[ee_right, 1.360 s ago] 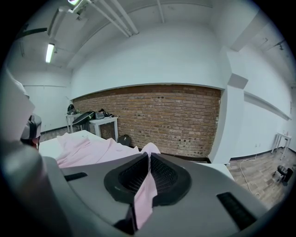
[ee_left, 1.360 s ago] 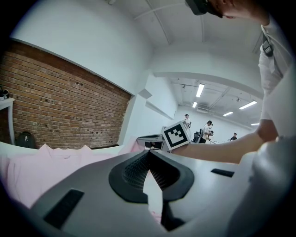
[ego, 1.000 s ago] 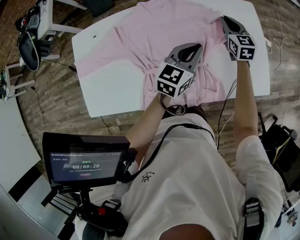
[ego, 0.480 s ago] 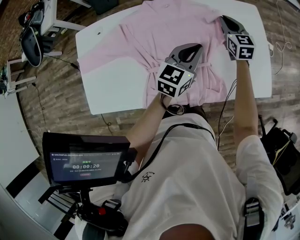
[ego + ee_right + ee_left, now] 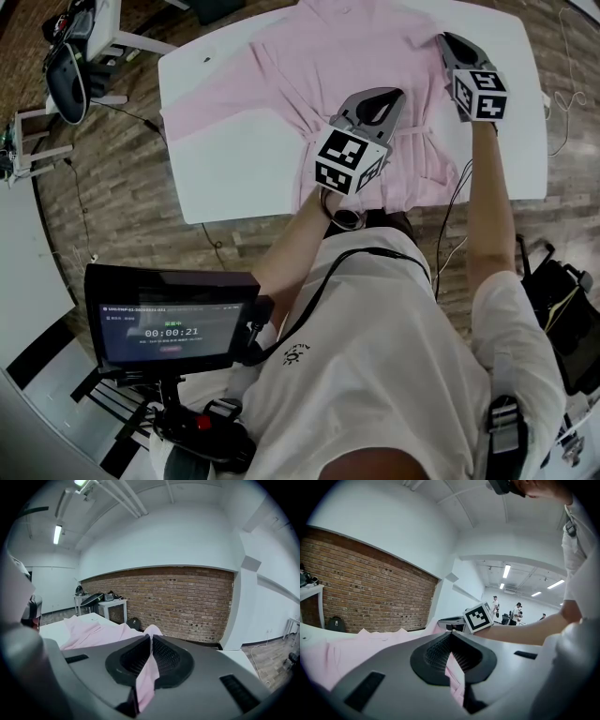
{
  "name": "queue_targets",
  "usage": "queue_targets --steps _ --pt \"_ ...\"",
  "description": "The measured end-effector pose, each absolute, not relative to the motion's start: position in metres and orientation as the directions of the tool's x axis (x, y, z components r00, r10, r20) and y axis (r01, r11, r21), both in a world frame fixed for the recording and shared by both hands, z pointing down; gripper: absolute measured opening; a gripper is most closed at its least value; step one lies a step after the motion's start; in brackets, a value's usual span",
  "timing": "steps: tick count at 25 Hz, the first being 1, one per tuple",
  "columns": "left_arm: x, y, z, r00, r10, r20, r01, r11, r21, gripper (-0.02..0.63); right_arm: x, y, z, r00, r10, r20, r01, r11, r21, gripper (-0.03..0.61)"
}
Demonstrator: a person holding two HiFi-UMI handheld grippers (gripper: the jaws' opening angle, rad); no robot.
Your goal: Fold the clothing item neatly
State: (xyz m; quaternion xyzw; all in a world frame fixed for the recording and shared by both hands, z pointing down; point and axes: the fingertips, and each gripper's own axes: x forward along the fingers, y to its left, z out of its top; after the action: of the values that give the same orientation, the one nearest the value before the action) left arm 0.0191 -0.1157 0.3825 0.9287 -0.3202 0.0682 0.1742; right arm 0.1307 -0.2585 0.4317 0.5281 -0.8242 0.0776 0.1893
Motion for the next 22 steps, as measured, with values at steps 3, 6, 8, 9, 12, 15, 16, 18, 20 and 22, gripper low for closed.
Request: queue_targets --steps 3,6,8,9,12,15,16,18,20,22 --pt "-0.001 -0.121 0.384 0.785 -0.573 0.235 -0.619 -0.731 0.286 0.003 0.108 -0.264 0.435 -0.374 -0.837 0.4 -0.897 0.436 0.075 0.023" --pt "-0.007 -0.121 0.386 0.783 -0.576 0.235 -0.622 -0.729 0.287 0.003 0.1 -0.265 0.437 -0.38 -0.834 0.4 -0.894 0.442 0.072 0.023" --pt "-0.009 -0.119 0.387 0.781 -0.579 0.235 -0.625 -0.727 0.286 0.003 0.096 -0.265 0.438 -0.385 -0.832 0.399 -0.893 0.446 0.069 0.023" --pt "-0.011 -0.119 0.388 0.78 -0.58 0.236 -0.626 -0.726 0.285 0.003 0.094 -0.264 0.438 -0.387 -0.832 0.399 -0.892 0.447 0.068 0.023" --pt "-0.016 -0.117 0.388 0.776 -0.586 0.234 -0.631 -0.721 0.286 0.003 0.086 -0.264 0.439 -0.392 -0.829 0.398 -0.889 0.453 0.069 0.023" --pt "-0.021 -0.116 0.389 0.772 -0.591 0.234 -0.636 -0.717 0.286 0.003 0.077 -0.265 0.44 -0.399 -0.827 0.396 -0.886 0.46 0.067 0.023" --pt "-0.022 -0.116 0.39 0.77 -0.594 0.235 -0.638 -0.715 0.286 0.003 0.074 -0.265 0.441 -0.403 -0.826 0.395 -0.884 0.463 0.066 0.023" --pt "-0.025 -0.116 0.391 0.767 -0.598 0.235 -0.642 -0.711 0.285 0.003 0.07 -0.266 0.442 -0.409 -0.822 0.395 -0.881 0.469 0.065 0.023" --pt "-0.027 -0.116 0.391 0.764 -0.602 0.234 -0.646 -0.708 0.285 0.003 0.066 -0.266 0.444 -0.414 -0.819 0.397 -0.878 0.475 0.065 0.023" --pt "-0.029 -0.117 0.39 0.761 -0.606 0.233 -0.649 -0.705 0.285 0.003 0.064 -0.266 0.445 -0.417 -0.817 0.398 -0.876 0.478 0.064 0.023"
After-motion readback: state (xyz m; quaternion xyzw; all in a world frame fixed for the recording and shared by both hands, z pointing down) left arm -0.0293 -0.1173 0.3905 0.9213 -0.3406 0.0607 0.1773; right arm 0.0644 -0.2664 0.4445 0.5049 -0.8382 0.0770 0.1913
